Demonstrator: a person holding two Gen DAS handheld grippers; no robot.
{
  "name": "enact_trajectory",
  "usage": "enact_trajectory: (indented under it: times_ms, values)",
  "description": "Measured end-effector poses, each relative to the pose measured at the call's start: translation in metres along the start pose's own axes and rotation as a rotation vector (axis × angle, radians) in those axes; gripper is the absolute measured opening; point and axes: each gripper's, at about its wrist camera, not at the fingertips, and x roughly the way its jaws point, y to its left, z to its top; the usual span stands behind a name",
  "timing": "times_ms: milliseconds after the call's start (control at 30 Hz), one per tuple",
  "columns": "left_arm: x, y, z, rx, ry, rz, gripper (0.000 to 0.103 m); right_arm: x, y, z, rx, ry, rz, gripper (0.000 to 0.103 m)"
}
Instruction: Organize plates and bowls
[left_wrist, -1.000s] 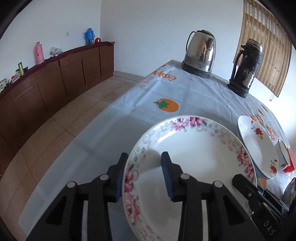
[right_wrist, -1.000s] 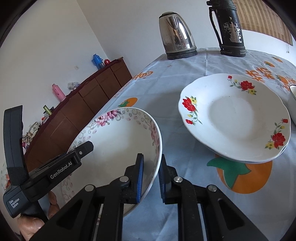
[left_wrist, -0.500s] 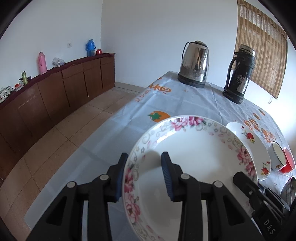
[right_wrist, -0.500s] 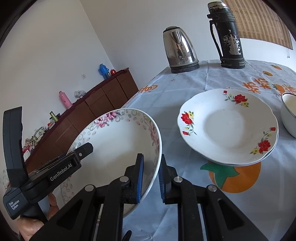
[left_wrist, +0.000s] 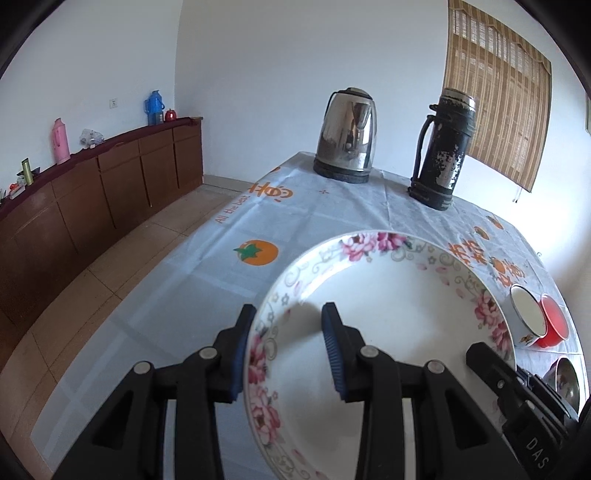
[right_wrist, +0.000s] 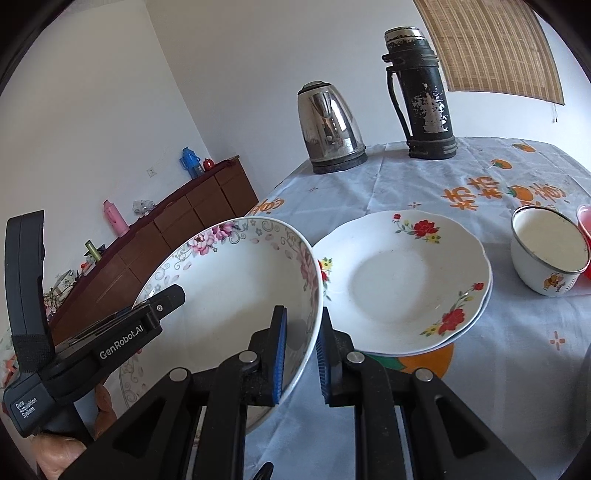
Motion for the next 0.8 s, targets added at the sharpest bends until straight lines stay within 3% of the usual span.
enact_trajectory:
  times_ms: [333, 800]
  values:
    - [-0.003, -0.04, 0.006, 0.036, -0.002, -0.072, 0.035, -0.027, -0.029, 0.014, 0.007, -0.044, -0.084, 0.017]
    - [0.015, -0.101, -0.005, 0.139, 0.046, -0.104, 0.035, -0.046, -0.077, 0.012, 0.074, -0.037, -0.176, 0.017]
